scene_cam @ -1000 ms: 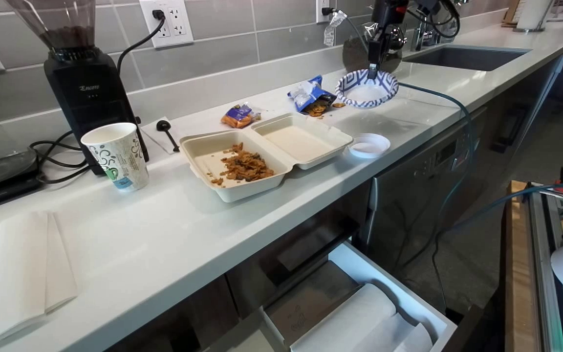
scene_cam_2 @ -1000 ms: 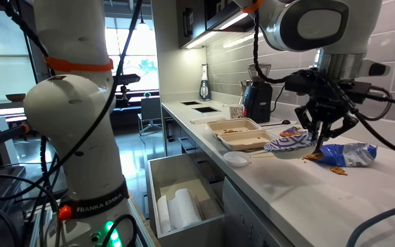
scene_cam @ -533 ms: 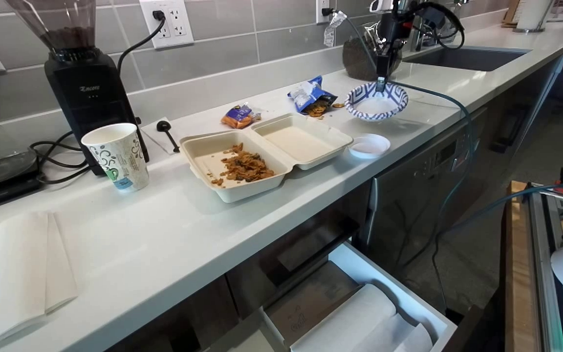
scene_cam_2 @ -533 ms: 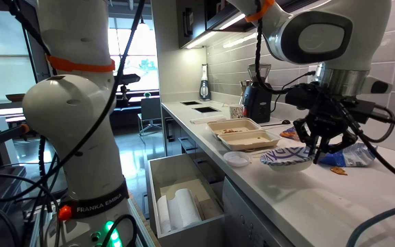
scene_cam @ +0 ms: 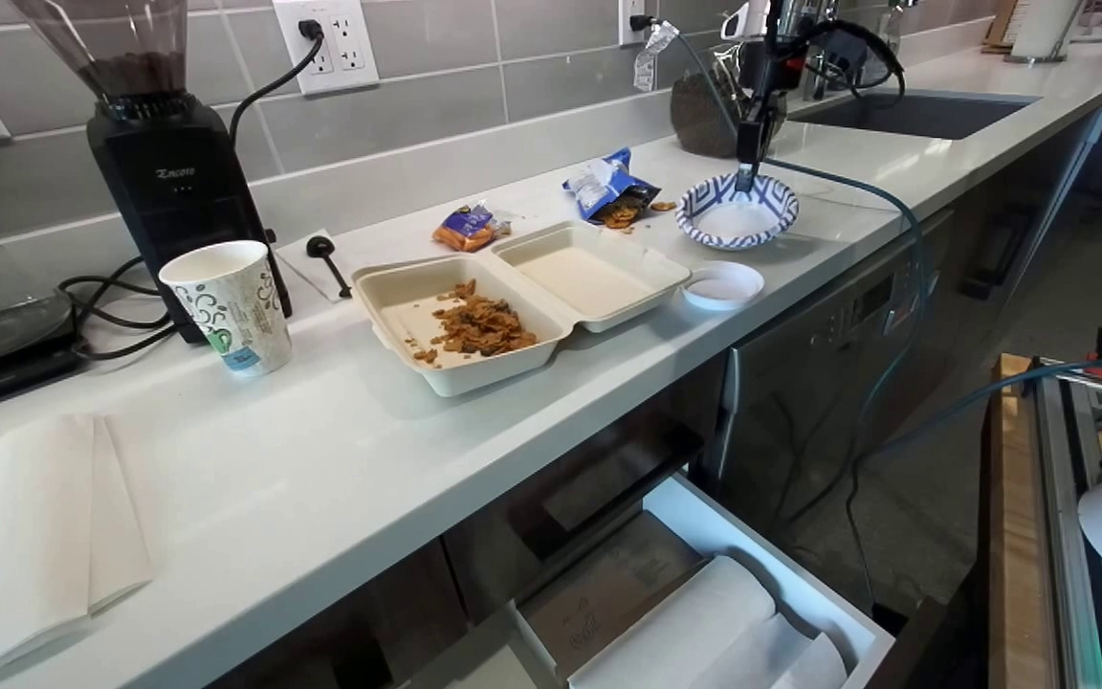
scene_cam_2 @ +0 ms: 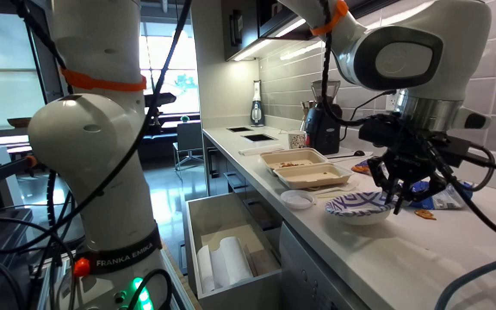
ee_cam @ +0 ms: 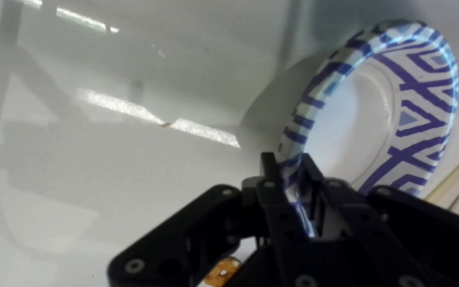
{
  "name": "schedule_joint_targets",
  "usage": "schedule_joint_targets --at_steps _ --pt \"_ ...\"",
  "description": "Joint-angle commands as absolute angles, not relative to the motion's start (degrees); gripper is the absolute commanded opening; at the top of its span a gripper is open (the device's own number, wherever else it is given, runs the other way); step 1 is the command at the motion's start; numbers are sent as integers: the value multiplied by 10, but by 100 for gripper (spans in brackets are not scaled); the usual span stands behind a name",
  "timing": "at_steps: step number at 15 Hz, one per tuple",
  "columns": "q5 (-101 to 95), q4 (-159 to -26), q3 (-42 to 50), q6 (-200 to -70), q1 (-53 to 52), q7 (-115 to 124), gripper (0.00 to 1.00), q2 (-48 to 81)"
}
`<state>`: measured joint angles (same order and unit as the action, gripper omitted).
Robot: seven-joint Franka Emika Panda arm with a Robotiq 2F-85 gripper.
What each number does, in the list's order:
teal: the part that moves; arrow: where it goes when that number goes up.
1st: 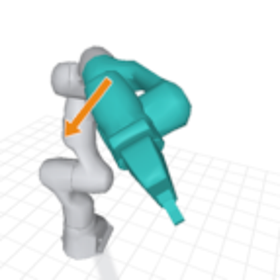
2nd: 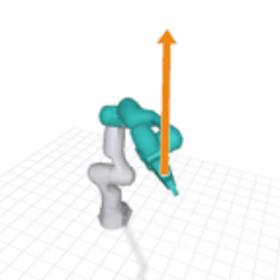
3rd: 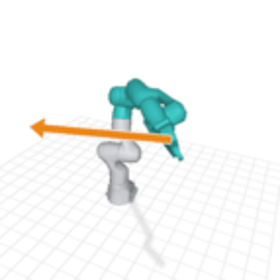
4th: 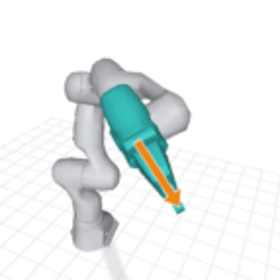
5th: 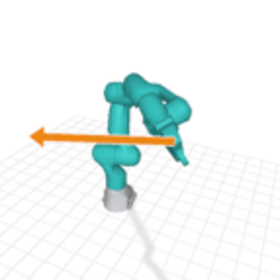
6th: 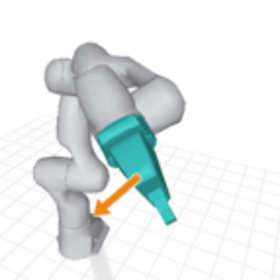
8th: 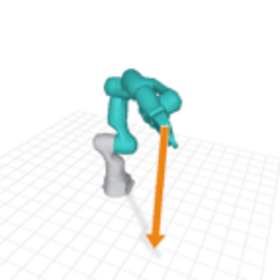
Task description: Pour the contents in the bowl into the carton box
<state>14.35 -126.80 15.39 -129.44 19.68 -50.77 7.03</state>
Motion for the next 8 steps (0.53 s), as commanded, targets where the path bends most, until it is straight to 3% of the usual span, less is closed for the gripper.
schedule_joint_targets --at_steps 1,8 --pt "150 -1276 151 -1329 198 -513 50 69" --pt "138 -1276 151 -1361 193 -499 100 31"
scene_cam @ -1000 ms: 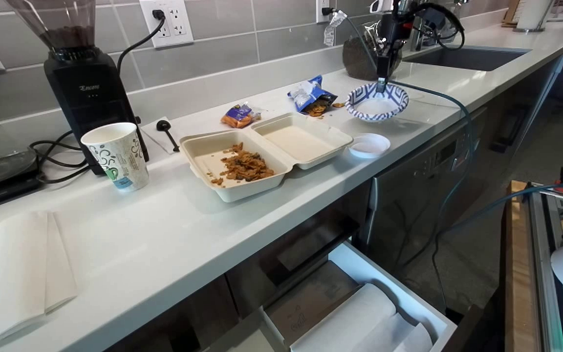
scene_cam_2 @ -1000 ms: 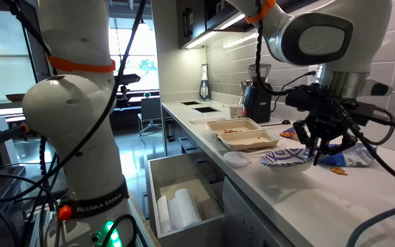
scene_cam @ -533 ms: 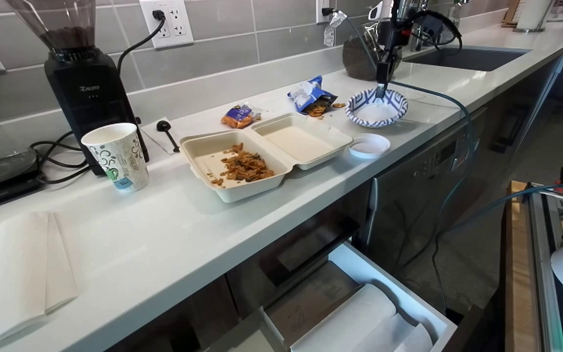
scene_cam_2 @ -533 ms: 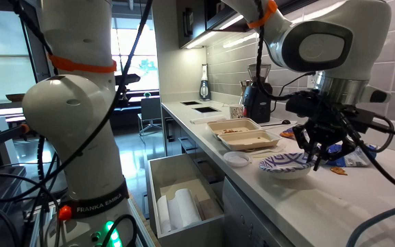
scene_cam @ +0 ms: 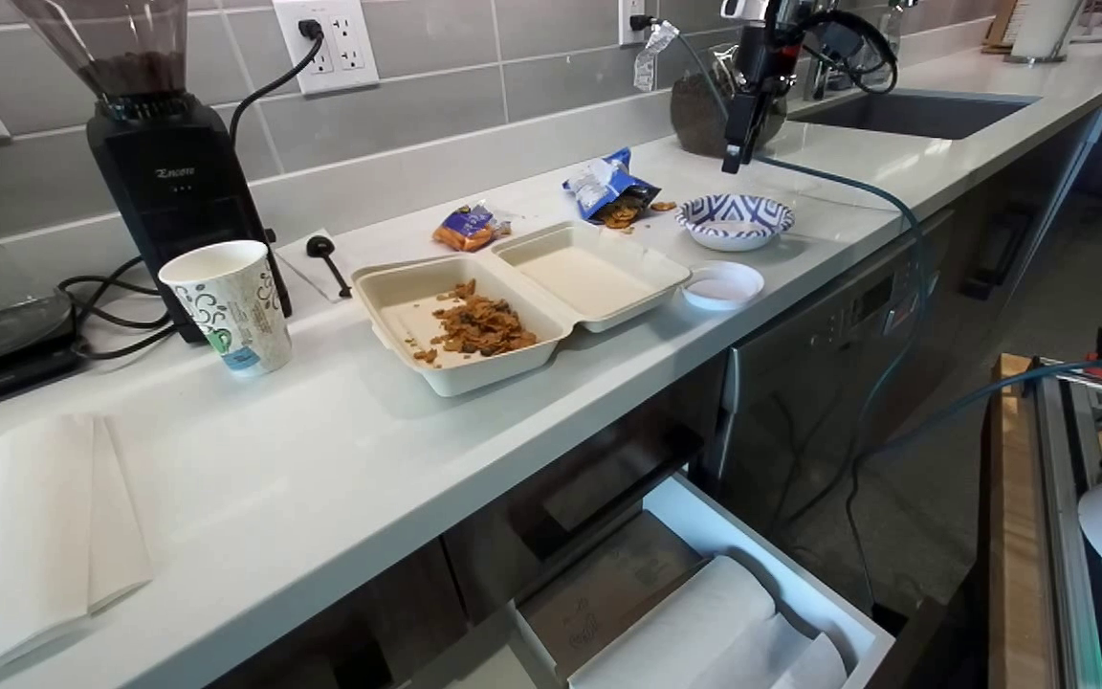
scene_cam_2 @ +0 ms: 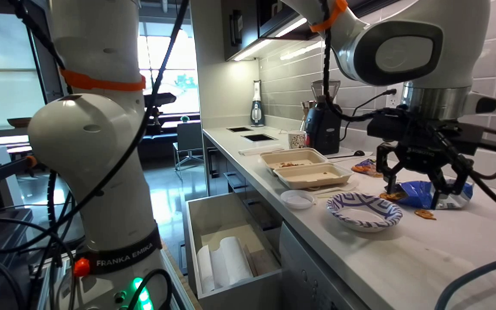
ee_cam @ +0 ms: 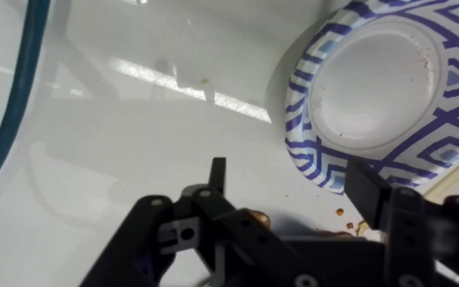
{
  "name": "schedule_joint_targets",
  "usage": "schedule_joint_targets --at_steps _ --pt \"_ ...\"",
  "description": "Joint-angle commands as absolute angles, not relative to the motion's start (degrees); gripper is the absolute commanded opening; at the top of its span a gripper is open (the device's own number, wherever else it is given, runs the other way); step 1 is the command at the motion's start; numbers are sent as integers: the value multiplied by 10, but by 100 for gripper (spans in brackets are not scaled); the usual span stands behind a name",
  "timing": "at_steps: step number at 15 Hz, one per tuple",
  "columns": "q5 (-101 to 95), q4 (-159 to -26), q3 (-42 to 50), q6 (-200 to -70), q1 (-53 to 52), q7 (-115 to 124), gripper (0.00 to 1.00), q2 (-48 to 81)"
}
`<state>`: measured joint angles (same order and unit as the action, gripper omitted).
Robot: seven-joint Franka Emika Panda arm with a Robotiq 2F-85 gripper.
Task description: Pour the contents in the bowl into the carton box
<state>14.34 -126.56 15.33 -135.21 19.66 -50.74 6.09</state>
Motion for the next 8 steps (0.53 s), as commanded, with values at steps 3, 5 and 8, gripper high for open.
schedule_joint_targets --at_steps 3,5,8 --pt "118 -1277 151 -1345 183 -484 100 1" --pt "95 -1279 150 -1338 175 -461 100 -18" --pt "39 -1287 145 -1329 163 -397 100 -51"
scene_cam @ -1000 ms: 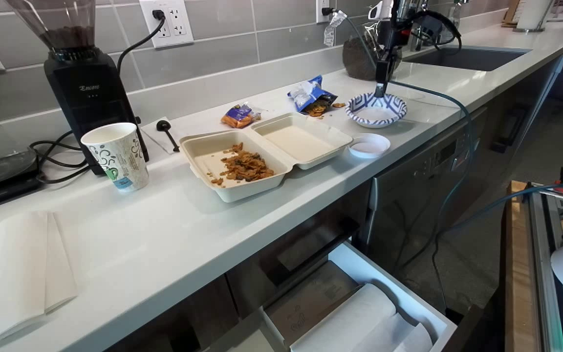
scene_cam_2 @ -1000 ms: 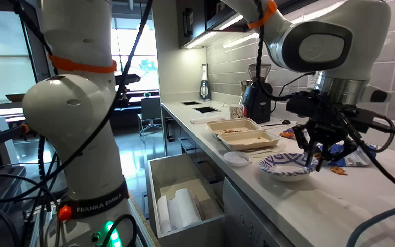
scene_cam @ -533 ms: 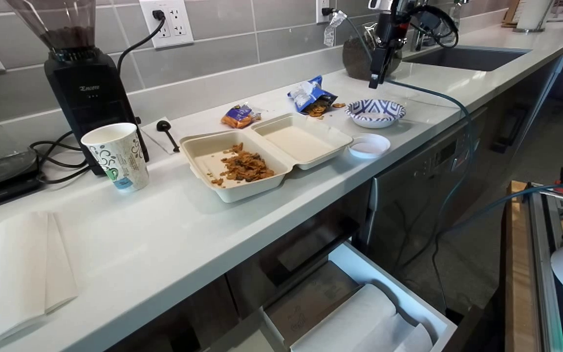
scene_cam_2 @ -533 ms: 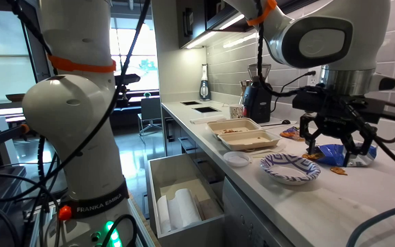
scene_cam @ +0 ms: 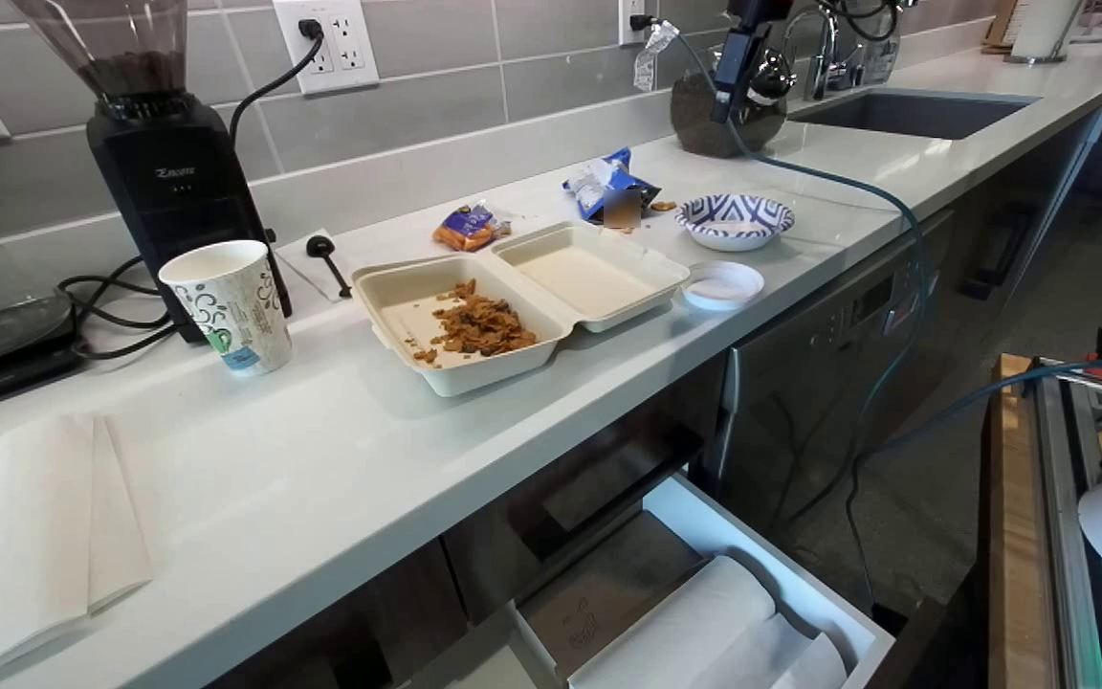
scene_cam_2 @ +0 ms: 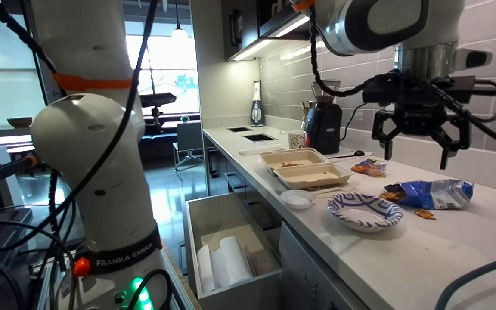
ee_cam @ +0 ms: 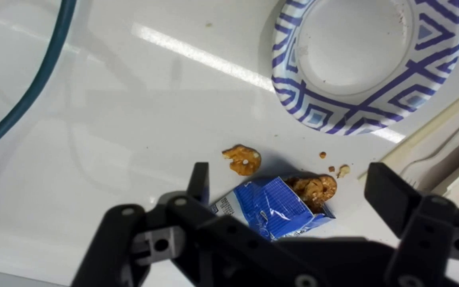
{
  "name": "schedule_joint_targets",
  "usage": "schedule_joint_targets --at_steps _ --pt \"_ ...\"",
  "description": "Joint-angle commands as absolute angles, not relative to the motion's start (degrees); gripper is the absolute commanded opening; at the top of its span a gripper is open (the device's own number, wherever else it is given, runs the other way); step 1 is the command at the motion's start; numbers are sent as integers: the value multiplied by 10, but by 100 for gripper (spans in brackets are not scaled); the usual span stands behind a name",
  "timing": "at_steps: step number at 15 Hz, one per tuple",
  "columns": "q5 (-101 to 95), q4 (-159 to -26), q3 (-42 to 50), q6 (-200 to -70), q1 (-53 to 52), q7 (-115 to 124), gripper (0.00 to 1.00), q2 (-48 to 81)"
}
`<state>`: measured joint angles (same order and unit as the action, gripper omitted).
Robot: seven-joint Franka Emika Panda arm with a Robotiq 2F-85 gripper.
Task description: Pour the contents in the bowl into the carton box
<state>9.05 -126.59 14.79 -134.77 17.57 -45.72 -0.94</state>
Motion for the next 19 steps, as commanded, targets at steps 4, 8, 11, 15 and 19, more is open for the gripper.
schedule_joint_targets --at_steps 4,8,11,15,19 --pt "-25 -1299 135 -1303 148 -313 100 -94" --pt "-35 -1321 122 -1270 127 -261 100 -133" --pt "-26 -1342 113 -1269 111 -230 100 -158" --pt "-21 -1336 114 -1277 97 -232 100 -150" --pt "-21 -1343 111 -1277 93 -226 100 -156"
